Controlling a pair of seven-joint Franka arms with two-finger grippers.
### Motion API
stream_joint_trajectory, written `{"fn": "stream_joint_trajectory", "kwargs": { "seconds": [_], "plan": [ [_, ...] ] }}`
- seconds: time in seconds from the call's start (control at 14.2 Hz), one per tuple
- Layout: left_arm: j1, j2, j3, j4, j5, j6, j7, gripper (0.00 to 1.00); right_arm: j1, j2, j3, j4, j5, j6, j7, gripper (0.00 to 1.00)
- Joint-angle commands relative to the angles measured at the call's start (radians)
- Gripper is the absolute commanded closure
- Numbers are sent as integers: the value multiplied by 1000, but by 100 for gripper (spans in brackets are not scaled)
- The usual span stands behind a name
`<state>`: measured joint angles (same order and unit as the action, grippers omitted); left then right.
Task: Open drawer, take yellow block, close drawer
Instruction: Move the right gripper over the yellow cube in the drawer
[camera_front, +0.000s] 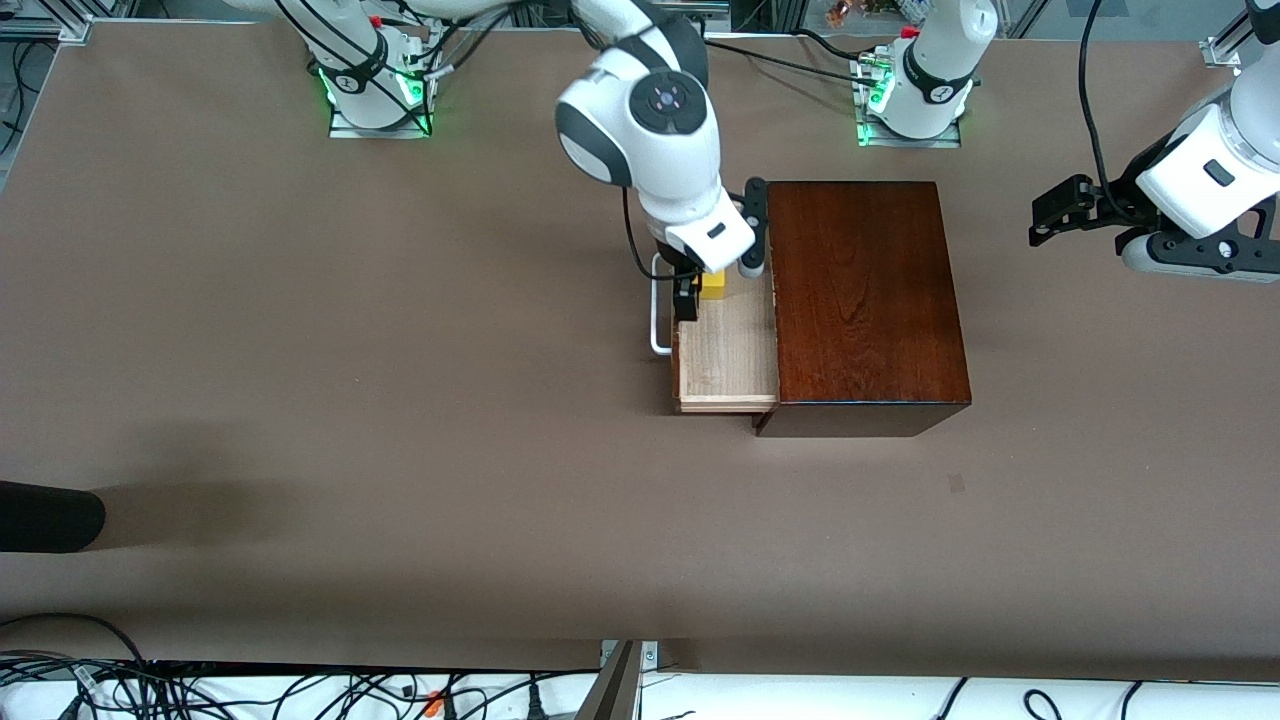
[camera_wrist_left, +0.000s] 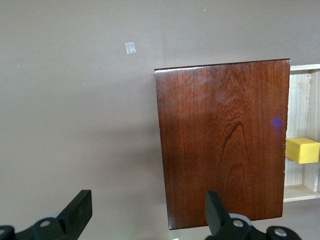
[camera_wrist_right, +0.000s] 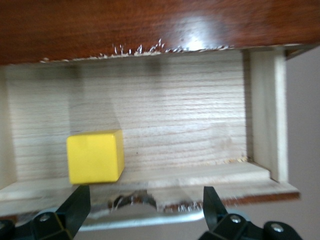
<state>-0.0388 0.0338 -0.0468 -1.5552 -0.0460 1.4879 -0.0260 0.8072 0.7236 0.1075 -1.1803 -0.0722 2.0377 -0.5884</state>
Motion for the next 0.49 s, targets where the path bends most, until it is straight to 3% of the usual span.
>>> {"fn": "stream_joint_trajectory", "kwargs": {
  "seconds": [0.0, 0.42],
  "plan": [
    [-3, -15, 2, -8, -20, 9, 23, 0, 35, 49, -2, 53, -40, -11, -5, 0],
    [-3, -14, 2, -6, -20, 9, 23, 0, 66, 48, -2, 48, -40, -50, -17, 0]
  ]
}}
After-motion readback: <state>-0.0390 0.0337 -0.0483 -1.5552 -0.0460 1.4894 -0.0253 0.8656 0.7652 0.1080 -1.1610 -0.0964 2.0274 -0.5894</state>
